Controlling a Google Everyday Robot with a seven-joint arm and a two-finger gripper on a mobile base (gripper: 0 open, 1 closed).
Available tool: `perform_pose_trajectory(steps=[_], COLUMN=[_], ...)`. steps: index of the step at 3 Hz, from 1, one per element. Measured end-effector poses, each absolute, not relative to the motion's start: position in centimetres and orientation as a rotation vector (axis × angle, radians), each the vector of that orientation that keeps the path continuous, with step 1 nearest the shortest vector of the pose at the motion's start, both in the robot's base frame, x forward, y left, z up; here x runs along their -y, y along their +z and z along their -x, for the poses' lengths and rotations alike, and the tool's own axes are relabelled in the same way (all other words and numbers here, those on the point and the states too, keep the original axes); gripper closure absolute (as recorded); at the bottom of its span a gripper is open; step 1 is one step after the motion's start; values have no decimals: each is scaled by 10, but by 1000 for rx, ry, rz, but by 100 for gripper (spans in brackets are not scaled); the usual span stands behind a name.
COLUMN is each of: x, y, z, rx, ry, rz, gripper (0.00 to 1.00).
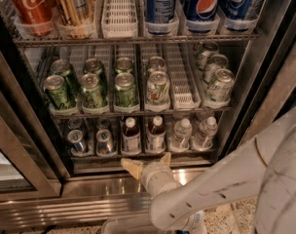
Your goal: Pick blue plastic bottle from bottom shelf of fridge
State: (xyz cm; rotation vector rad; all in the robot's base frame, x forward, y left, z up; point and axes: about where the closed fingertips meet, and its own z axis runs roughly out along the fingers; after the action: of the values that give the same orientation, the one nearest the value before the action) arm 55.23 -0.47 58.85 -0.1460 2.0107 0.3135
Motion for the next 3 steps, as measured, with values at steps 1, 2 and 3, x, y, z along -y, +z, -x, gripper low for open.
perform_pose_trajectory(steps=[1, 2, 3], x=[4, 12, 25], y=[591, 597, 600], z=[-567, -582, -589], rx=[-1928, -1855, -1813], ry=[255, 157, 65], rz=[92, 66, 55], gripper=[0, 0, 0])
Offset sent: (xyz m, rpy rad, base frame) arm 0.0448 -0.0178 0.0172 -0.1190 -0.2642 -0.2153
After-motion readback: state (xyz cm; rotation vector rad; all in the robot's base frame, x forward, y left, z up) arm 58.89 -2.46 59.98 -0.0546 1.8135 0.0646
